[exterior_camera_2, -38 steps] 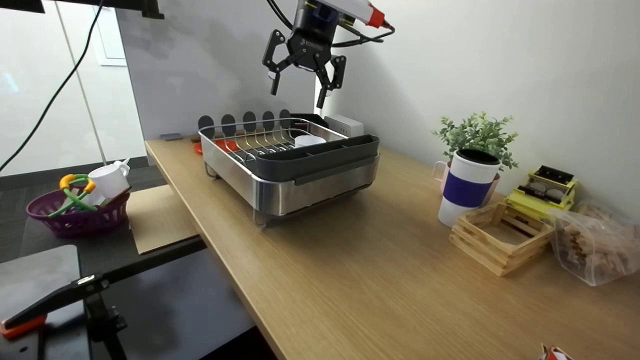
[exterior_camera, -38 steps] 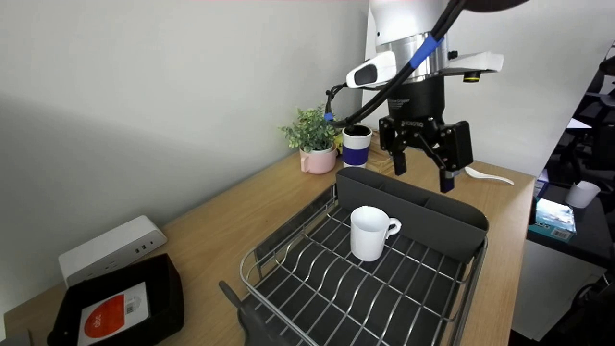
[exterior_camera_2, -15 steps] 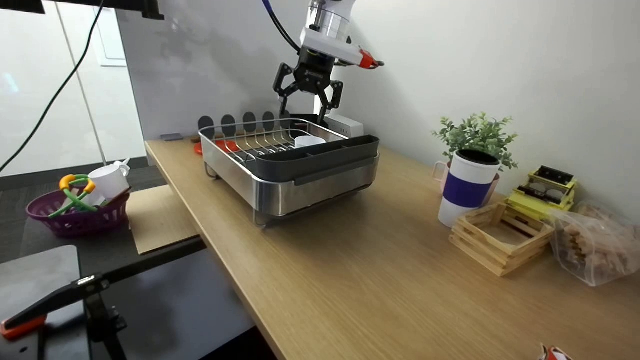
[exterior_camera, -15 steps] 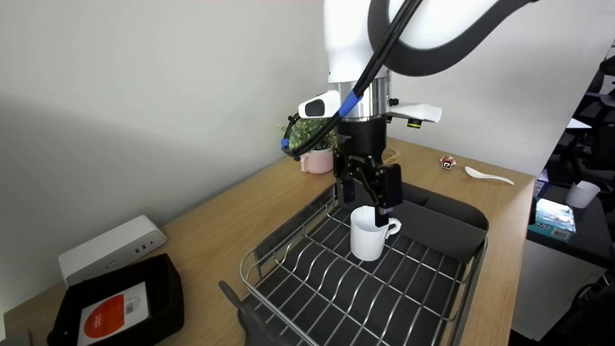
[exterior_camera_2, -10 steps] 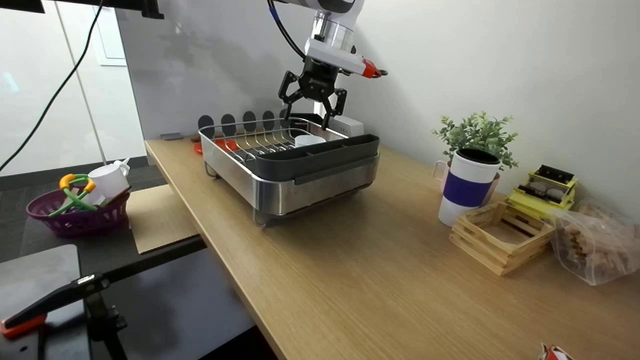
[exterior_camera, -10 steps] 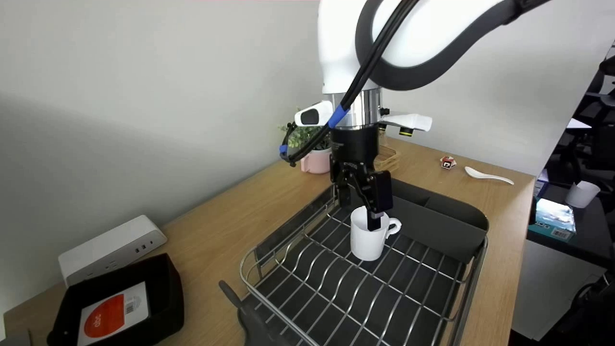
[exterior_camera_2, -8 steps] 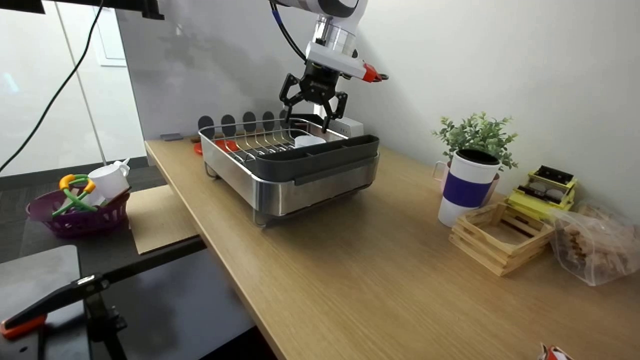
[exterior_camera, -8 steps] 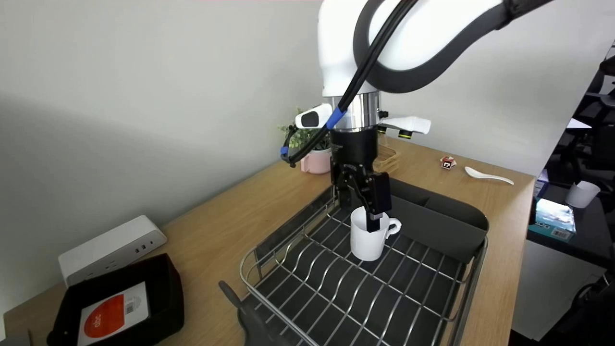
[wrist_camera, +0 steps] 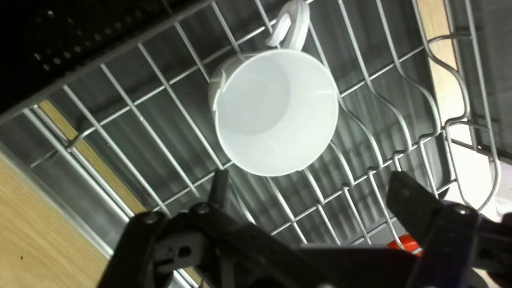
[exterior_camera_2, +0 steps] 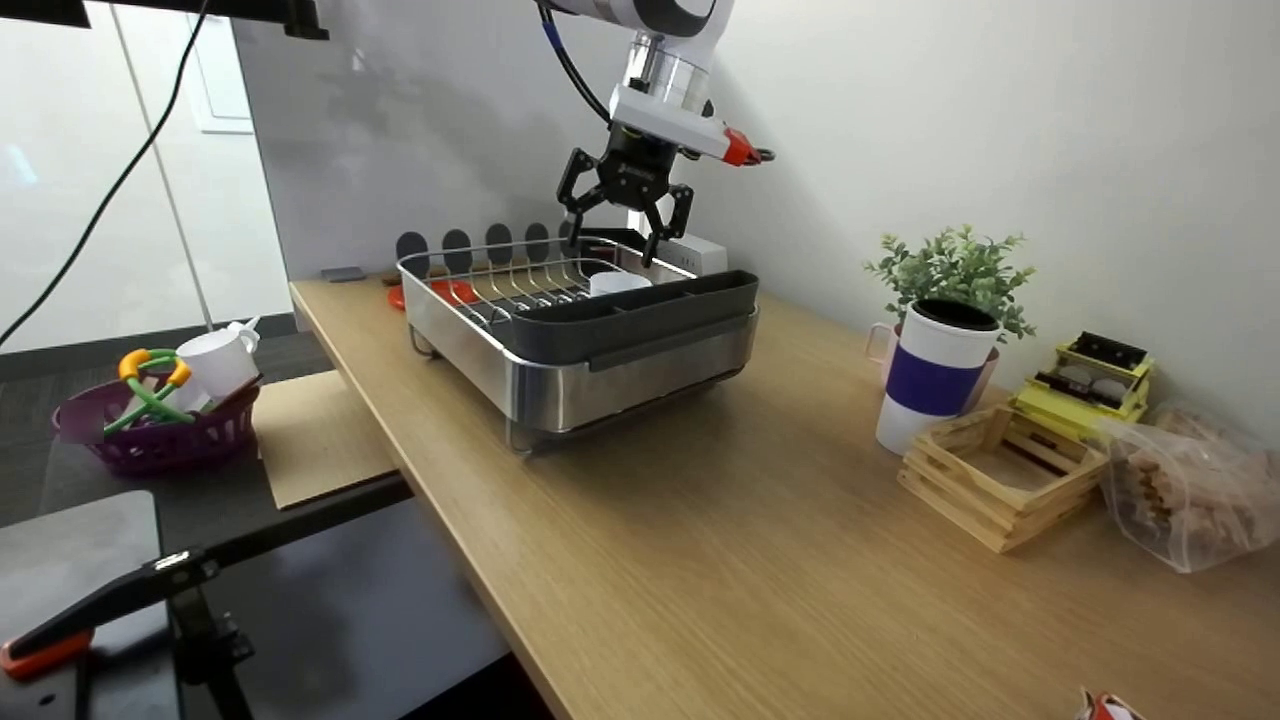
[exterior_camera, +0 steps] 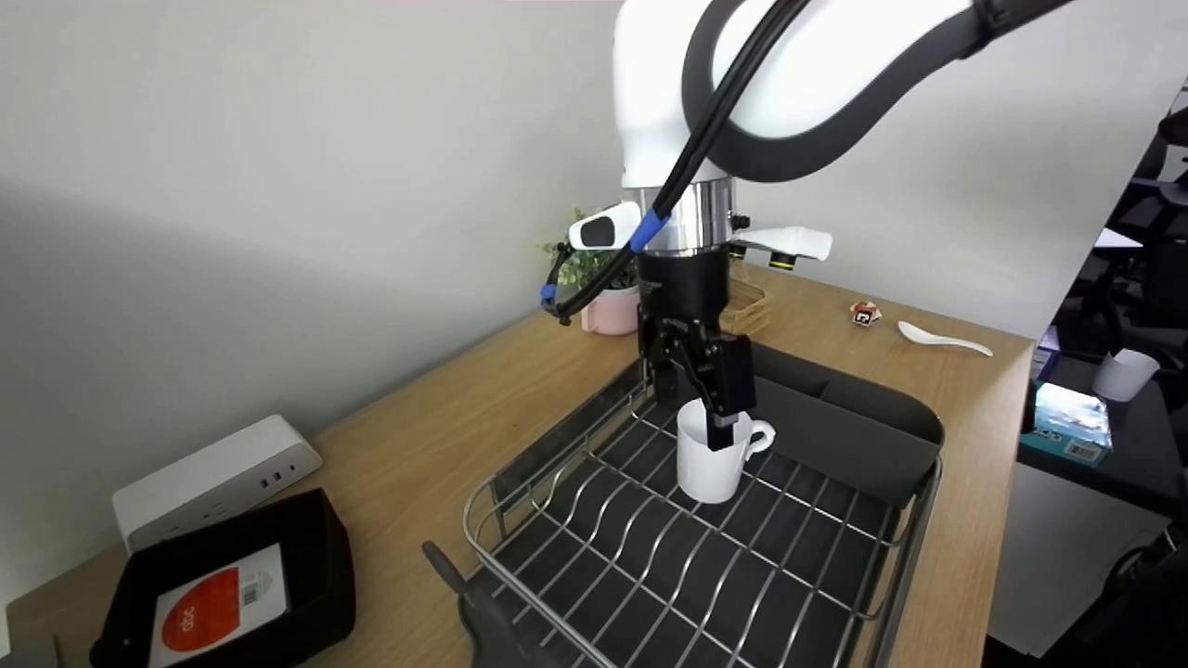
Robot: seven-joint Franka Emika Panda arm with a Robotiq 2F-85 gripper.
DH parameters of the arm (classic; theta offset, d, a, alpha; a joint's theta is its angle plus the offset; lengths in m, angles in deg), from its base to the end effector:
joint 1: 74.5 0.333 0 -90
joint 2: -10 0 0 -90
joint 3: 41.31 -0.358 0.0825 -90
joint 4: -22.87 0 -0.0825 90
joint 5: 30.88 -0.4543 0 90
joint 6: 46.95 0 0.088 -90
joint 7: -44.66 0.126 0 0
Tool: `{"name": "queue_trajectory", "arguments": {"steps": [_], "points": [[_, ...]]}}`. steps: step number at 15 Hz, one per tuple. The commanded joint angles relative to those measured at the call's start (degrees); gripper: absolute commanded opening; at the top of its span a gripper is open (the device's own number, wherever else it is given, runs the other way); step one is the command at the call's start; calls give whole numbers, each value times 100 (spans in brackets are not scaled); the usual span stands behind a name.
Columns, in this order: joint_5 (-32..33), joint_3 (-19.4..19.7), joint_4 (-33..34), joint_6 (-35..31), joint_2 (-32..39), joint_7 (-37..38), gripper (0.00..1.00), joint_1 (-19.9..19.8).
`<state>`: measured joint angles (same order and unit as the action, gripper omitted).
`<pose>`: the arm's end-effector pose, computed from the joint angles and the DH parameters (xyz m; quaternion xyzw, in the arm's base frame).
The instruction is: Take the cup out of the dish rack and put it on the table
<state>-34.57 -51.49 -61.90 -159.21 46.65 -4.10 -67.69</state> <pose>0.7484 0.2128 0.2731 -0.8492 -0.5160 0.0498 0.1001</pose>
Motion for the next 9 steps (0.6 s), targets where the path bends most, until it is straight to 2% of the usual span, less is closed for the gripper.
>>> {"name": "queue_trajectory", "arguments": {"steps": [1,9], "points": [[76,-67,-283,-202,-136,162,100,-22],[121,-25,-627,-517,-265,544,100,-48]]}}
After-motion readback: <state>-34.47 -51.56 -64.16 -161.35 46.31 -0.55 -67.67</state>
